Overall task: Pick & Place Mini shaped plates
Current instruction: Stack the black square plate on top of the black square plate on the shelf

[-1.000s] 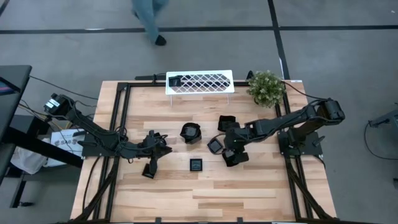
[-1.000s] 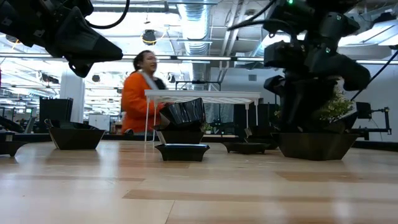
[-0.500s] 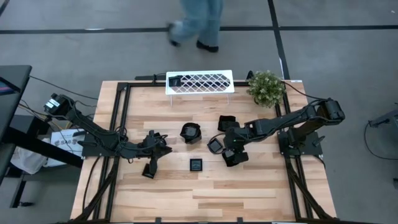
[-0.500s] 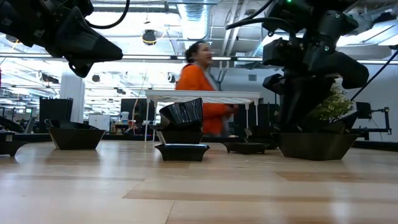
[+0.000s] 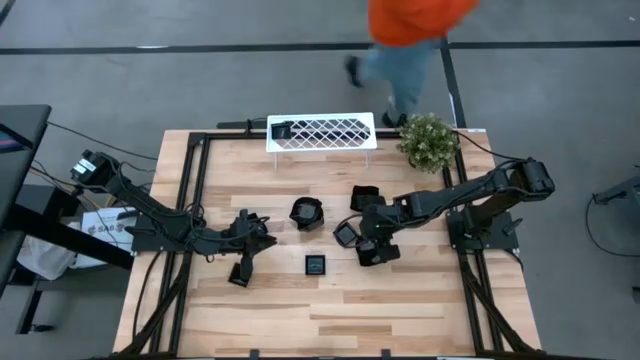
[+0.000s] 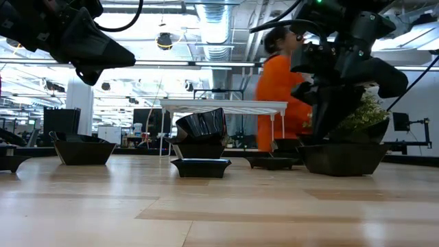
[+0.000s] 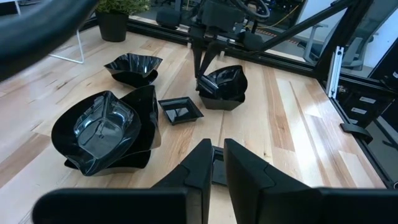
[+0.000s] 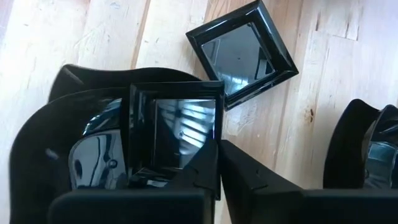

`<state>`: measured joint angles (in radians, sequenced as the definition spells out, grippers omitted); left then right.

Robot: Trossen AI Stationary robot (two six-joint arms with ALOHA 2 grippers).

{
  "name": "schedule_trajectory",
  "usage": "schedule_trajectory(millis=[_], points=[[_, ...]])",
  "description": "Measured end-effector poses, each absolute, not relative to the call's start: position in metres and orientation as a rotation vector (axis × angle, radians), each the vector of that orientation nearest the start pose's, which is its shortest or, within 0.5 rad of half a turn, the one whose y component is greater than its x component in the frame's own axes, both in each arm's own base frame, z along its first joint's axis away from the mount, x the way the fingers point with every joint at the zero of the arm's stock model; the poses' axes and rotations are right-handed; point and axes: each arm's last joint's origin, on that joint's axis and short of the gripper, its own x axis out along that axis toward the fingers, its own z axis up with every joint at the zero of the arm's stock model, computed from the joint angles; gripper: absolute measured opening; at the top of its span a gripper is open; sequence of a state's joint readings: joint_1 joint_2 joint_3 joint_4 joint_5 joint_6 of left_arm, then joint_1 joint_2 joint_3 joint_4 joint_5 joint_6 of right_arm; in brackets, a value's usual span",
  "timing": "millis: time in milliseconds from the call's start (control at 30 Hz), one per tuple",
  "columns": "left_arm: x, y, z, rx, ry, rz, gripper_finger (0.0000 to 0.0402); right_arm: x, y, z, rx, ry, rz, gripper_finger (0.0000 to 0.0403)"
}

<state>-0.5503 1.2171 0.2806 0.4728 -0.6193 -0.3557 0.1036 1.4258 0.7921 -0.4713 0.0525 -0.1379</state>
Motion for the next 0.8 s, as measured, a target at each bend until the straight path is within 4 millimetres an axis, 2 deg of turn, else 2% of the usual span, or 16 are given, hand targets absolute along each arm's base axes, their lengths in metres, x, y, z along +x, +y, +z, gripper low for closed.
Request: schedule_trajectory(millis=[367, 800], points=[[0.182, -0.092, 0.149, -0.095, 0.368, 0.135, 0.0044, 0.257, 0.025, 0.183, -0.212, 1.108, 0.125, 0.0008], [0.182, -0.092, 0.148, -0.095, 0.368, 0.135, 0.0044, 0.266, 0.026, 0.220, -0.222, 1.139, 0.133, 0.0002]])
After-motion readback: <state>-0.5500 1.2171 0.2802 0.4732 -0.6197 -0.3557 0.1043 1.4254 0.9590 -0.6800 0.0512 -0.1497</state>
